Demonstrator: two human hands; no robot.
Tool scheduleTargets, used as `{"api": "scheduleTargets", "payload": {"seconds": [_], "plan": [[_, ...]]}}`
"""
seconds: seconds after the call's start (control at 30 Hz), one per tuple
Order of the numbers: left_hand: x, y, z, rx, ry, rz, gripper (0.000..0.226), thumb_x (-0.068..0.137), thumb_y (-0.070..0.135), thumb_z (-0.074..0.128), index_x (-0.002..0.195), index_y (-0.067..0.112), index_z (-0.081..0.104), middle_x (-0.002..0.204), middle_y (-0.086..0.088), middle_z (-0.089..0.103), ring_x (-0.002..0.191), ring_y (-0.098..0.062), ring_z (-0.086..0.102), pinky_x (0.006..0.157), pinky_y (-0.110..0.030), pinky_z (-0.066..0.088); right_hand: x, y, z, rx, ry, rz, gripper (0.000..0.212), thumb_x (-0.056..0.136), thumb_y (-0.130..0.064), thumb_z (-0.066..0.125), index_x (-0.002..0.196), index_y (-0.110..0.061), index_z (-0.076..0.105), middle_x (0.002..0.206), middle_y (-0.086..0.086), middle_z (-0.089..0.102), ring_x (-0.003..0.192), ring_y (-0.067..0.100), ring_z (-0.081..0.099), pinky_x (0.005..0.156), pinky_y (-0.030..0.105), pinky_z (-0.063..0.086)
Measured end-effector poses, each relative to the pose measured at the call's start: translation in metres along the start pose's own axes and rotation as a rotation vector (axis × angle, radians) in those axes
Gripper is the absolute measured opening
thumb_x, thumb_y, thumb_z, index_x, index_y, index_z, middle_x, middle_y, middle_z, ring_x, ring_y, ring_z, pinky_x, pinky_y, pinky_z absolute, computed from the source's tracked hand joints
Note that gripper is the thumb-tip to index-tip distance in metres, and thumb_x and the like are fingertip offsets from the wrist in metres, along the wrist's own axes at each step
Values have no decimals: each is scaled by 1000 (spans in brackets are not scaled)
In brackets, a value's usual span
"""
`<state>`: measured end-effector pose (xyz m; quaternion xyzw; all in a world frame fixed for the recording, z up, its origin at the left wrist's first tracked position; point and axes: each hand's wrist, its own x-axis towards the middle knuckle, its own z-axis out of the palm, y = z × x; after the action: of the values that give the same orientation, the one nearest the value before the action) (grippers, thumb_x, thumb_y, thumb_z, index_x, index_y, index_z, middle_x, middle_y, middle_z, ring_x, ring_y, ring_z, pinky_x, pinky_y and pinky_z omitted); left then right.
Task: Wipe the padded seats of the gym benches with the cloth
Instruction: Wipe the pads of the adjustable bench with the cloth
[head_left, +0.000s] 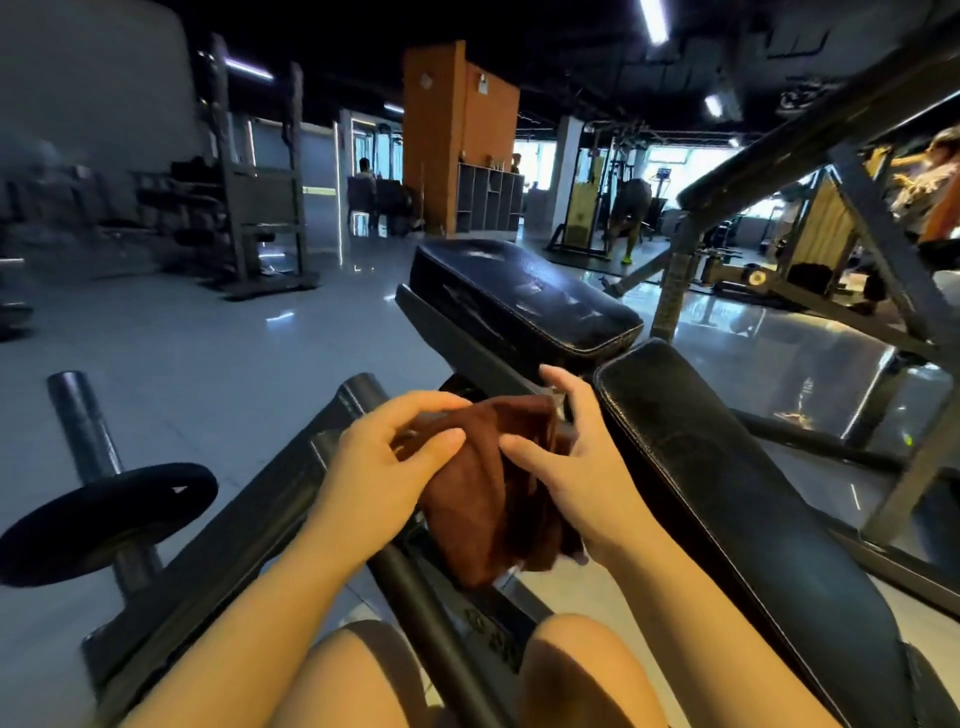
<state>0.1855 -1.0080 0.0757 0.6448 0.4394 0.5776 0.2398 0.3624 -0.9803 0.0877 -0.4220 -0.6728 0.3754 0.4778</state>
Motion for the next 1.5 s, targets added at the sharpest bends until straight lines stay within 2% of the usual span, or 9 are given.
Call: {"api": "scheduleTargets", "payload": {"seconds": [0.13, 0.3, 0.47, 0.6, 0.8, 0.97, 1.2, 1.37, 1.5], "plan": [[6, -3, -9, 83, -3, -26, 23, 88, 18, 68, 102, 37, 69, 100, 18, 71, 100, -8, 66, 86, -27, 54, 8, -2, -3, -159, -17, -157, 16, 90, -23, 67, 97, -36, 73, 99, -18, 68, 100, -1, 59, 91, 27, 48], [14, 4, -23, 50, -39, -88, 15, 82, 26, 72, 95, 33, 72, 94, 16, 72, 93, -6, 68, 76, -22, 57, 15, -19, -14, -443, 18, -267, 25, 90, -32, 64, 87, -56, 60, 97, -19, 52, 94, -5, 49, 73, 9, 37], [24, 9, -30, 201, -289, -150, 42, 50, 52, 84, 88, 35, 72, 87, 14, 74, 79, -8, 71, 76, -24, 56, 34, -41, -33, -162, -4, -210, 15, 93, -10, 64, 90, -22, 73, 61, -1, 65, 49, 12, 61, 46, 23, 49], [40, -5, -21, 256, -91, -94, 24, 63, 46, 85, 78, 33, 71, 76, 7, 71, 69, -10, 67, 71, -34, 57, 53, -61, -52, -105, 151, -296, 22, 90, -3, 66, 82, -22, 72, 68, -6, 69, 62, 10, 67, 60, 22, 56], [100, 18, 19, 226, 168, 46, 14, 82, 40, 70, 76, 32, 61, 92, 13, 53, 85, -1, 54, 72, -14, 40, 136, -96, -75, -436, 407, -450, 10, 92, -15, 66, 89, -24, 69, 88, -2, 68, 78, 14, 67, 68, 23, 53], [124, -14, 21, 427, 83, -24, 29, 82, 54, 64, 79, 25, 62, 88, 10, 58, 80, -5, 56, 68, -25, 46, 194, -58, -38, -953, 55, -168, 58, 92, -30, 66, 142, -15, 42, 144, 12, 39, 131, 29, 41, 101, 31, 33], [129, -51, -18, 534, -38, 61, 41, 75, 71, 44, 81, 35, 61, 90, 19, 57, 85, 2, 54, 68, -16, 41, 151, -15, -40, -914, -22, -77, 57, 102, -48, 33, 153, -23, 27, 162, -4, 19, 149, 8, 12, 122, 32, 8], [151, -78, -46, 662, 92, 465, 41, 87, 55, 46, 88, 21, 68, 89, 9, 63, 81, -10, 60, 71, -21, 44, 172, -17, -54, -995, -93, 175, 68, 98, -59, 24, 156, -26, 14, 165, -1, 2, 151, 16, 0, 122, 34, 0], [153, -118, -53, 748, 123, 465, 57, 96, 60, 32, 112, 15, 64, 110, -5, 62, 103, -23, 55, 83, -35, 43, 212, -24, -32, -1266, -30, 219, 66, 102, -55, 13, 149, -14, 35, 164, 5, 5, 151, 23, 4, 118, 51, 0]]}}
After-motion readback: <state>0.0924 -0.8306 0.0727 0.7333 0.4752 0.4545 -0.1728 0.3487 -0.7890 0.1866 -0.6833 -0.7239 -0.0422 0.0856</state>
